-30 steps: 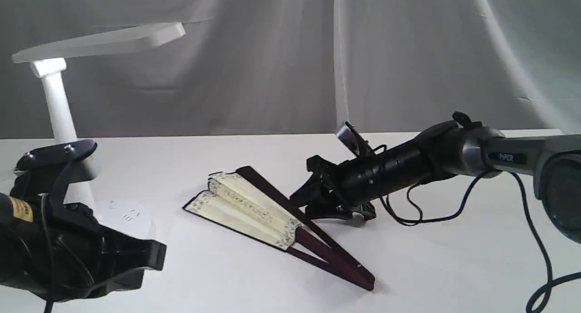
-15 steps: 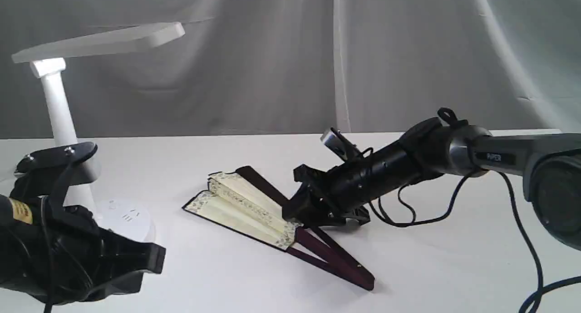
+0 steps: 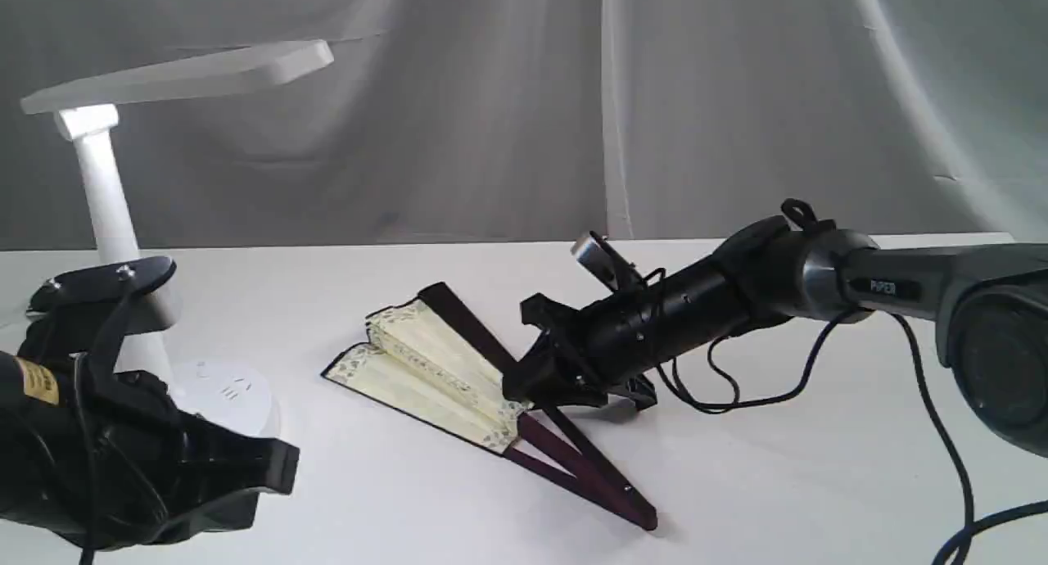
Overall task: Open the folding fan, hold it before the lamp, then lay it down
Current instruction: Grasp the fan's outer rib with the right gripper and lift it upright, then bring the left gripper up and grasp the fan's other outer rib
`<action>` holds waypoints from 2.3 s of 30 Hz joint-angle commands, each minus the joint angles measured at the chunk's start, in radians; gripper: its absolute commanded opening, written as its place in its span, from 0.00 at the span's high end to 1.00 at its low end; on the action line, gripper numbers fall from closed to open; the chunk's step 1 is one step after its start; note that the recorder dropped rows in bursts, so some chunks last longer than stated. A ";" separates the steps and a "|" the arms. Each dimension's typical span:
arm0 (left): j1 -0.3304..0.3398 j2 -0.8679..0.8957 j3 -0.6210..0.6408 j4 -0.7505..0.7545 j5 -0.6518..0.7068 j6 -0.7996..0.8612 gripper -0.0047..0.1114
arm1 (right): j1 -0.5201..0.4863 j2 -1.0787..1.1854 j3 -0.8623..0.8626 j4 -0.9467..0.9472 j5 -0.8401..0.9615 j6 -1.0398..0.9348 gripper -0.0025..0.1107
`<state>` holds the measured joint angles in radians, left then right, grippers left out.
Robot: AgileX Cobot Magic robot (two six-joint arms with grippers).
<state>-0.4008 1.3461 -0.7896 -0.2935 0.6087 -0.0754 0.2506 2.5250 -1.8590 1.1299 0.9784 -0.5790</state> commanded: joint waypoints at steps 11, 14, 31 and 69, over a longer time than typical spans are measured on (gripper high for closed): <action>-0.007 0.002 -0.007 -0.011 0.000 0.001 0.96 | -0.019 0.027 0.013 -0.004 0.136 -0.117 0.98; -0.007 0.002 -0.007 -0.011 0.000 0.001 0.96 | -0.041 0.025 0.013 0.044 0.227 -0.161 0.98; -0.007 -0.060 -0.007 -0.212 -0.109 0.158 0.96 | -0.088 -0.196 0.072 0.043 0.243 -0.161 0.98; -0.043 -0.143 0.243 -0.214 -0.679 0.620 0.92 | -0.090 -0.641 0.733 0.296 0.243 -0.469 0.98</action>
<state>-0.4298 1.2029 -0.5397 -0.4907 0.0121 0.5336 0.1624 1.8986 -1.1255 1.3998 1.2093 -1.0242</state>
